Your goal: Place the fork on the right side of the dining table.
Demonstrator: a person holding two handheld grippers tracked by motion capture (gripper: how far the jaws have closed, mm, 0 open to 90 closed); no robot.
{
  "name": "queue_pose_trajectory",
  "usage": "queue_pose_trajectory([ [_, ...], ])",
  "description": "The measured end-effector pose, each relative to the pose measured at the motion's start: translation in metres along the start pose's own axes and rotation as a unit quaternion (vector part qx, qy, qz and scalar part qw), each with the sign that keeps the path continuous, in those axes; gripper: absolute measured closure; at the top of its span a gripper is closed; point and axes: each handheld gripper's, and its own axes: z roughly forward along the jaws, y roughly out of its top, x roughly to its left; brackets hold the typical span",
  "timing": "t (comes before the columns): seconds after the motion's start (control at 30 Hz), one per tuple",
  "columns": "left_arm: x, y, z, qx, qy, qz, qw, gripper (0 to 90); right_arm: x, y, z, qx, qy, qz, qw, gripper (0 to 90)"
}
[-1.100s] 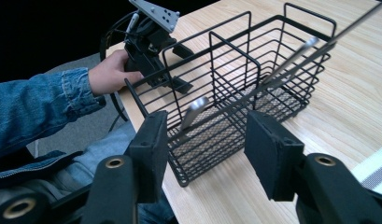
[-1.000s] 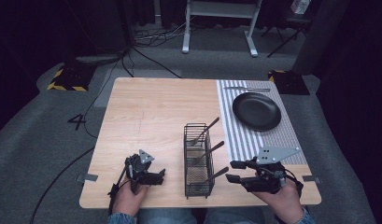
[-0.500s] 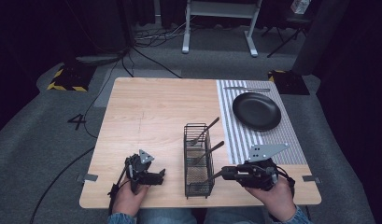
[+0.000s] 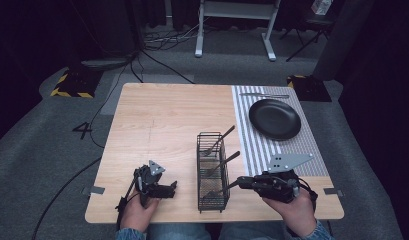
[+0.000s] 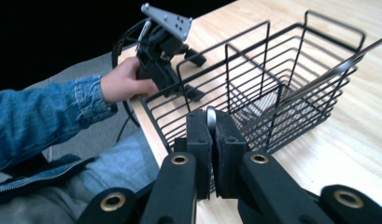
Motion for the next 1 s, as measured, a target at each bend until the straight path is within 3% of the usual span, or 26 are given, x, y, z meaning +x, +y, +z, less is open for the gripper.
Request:
queue_pose_trajectory([
  [0.53, 0.000, 0.000, 0.000, 0.000, 0.000, 0.000, 1.0000, 1.7, 0.002, 0.014, -0.024, -0.048, 0.001, 0.005, 0.9989, 87.2],
  [1.0, 0.001, 0.001, 0.001, 0.003, -0.008, 0.009, 0.9999, 0.2, 0.001, 0.019, -0.059, -0.088, -0.002, 0.017, 0.9960, 87.1],
])
